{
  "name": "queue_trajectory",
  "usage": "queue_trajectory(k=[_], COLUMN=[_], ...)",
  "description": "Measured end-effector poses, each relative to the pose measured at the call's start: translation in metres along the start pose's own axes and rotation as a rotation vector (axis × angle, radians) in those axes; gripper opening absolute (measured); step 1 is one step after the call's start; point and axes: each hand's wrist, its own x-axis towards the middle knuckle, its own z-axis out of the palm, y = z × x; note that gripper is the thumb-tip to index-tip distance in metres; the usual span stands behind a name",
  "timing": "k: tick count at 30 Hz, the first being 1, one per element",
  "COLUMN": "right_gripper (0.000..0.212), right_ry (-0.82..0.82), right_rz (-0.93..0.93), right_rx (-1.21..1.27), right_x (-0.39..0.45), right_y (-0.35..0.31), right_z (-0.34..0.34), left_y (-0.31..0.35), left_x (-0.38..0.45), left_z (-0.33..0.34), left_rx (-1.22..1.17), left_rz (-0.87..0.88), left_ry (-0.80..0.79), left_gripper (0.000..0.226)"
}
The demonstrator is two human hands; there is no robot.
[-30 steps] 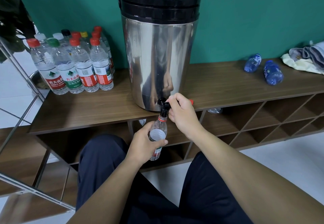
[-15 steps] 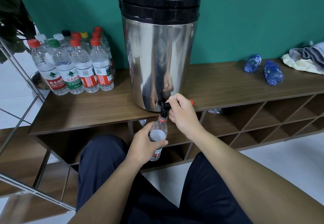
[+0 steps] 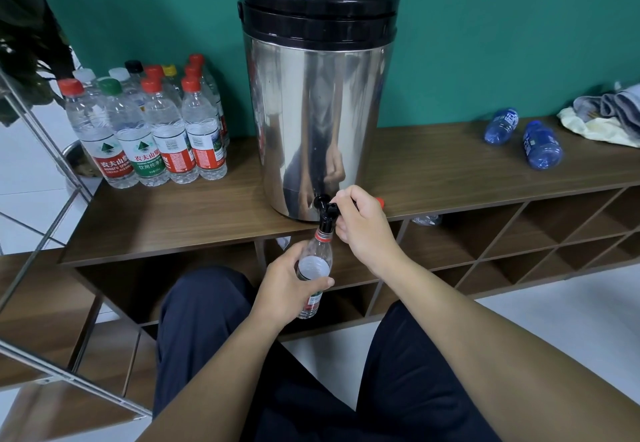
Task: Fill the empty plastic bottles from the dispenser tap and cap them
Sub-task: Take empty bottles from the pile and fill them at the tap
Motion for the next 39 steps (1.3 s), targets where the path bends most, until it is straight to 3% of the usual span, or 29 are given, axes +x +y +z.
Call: queue_trajectory(k=[39], right_gripper=[0.027], right_ry=[-0.007], right_rz=[-0.002], right_rx=[-0.011], right_x=[-0.0024], right_y=[-0.0011], right_z=[-0.0008], left_y=[-0.0023], left_x=[0.0007], left_z=[-0.0007], left_rx=[-0.001], left_rz=[-0.005], left_ry=[-0.014], left_gripper=[0.071])
